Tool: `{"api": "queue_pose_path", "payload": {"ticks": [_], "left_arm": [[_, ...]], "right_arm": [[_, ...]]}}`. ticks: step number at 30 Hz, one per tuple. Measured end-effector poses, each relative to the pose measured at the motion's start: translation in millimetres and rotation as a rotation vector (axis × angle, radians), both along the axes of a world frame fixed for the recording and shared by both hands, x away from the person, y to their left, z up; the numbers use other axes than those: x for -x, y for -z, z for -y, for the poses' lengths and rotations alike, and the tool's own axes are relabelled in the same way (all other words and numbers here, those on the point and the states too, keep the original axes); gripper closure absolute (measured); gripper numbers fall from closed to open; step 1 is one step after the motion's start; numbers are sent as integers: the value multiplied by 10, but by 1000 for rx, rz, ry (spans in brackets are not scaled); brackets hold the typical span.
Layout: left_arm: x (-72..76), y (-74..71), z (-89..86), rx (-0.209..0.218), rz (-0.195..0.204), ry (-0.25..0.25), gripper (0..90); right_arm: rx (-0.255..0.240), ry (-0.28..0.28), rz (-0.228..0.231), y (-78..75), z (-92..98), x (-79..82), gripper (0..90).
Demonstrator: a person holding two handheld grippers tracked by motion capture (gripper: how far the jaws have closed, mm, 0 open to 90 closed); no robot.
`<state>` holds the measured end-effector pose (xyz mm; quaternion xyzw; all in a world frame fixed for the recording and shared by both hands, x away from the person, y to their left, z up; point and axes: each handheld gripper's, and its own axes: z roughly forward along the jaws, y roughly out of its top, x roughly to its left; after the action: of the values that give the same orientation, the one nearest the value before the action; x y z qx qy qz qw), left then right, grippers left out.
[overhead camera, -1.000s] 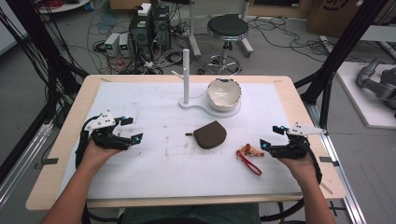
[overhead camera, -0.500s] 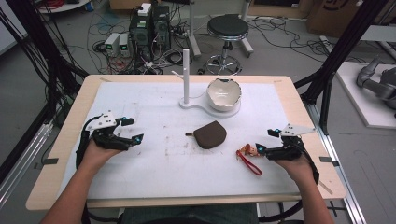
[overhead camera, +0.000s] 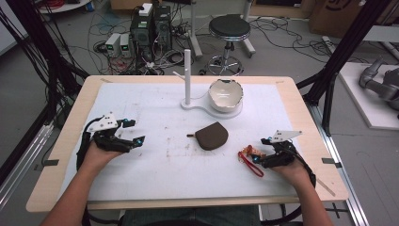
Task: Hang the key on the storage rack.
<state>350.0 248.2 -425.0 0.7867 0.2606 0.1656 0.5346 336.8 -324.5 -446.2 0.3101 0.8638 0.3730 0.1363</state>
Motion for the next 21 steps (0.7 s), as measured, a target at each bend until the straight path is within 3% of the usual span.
{"api": "queue_pose_path", "payload": {"ticks": [7,21], "left_arm": [[-5,7,15,-7,-2,6,198],[-4,17,41,-15,-6,8,198]], "right_arm": [[50,-30,-20,67,-98,-35,171],[22,-27,-47,82,-114,-89,245]]}}
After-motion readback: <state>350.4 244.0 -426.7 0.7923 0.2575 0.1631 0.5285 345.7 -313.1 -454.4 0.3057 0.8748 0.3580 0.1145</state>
